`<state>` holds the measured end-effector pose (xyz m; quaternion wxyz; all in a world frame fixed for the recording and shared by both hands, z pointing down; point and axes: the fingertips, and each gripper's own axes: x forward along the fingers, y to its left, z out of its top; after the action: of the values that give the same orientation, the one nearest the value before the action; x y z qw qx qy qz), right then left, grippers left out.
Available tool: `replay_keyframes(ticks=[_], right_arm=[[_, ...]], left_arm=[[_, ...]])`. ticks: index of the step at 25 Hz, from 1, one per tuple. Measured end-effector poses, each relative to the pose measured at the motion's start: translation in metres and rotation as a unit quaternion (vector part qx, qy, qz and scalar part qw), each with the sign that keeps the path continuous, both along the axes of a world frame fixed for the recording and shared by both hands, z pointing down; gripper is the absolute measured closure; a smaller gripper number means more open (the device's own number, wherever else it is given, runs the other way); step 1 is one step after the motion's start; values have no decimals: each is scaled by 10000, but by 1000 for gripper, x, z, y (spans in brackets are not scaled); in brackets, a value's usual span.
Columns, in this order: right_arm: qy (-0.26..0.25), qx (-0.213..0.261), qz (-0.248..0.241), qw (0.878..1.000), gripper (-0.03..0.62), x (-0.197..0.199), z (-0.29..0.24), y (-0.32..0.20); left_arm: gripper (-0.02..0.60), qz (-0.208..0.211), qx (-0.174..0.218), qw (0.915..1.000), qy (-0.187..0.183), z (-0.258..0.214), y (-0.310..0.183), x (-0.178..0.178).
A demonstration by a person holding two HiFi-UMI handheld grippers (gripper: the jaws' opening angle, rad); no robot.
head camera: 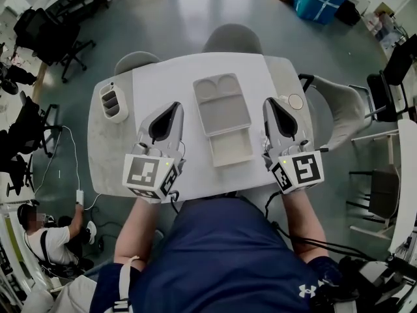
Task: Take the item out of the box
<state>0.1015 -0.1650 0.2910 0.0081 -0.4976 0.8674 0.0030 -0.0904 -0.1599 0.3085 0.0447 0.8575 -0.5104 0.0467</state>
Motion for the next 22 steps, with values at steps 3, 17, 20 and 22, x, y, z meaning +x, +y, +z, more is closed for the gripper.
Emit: replay_keyframes(ticks=[3, 17, 20, 22], right_arm=[[15, 19, -7, 10000, 592, -1, -1, 1], [40, -36, -81, 10000, 592, -4, 1, -4], [42, -58, -93, 9999, 592, -4, 2, -5], [41, -65, -95, 9999, 592, -4, 2, -6]], left_arm=[[578, -10, 1, 10000, -9, 0, 1, -2], [578, -65, -32, 10000, 7, 2, -5, -8], [578, -61, -55, 10000, 5, 2, -7, -8], [578, -53, -66, 10000, -2, 3, -8, -8]])
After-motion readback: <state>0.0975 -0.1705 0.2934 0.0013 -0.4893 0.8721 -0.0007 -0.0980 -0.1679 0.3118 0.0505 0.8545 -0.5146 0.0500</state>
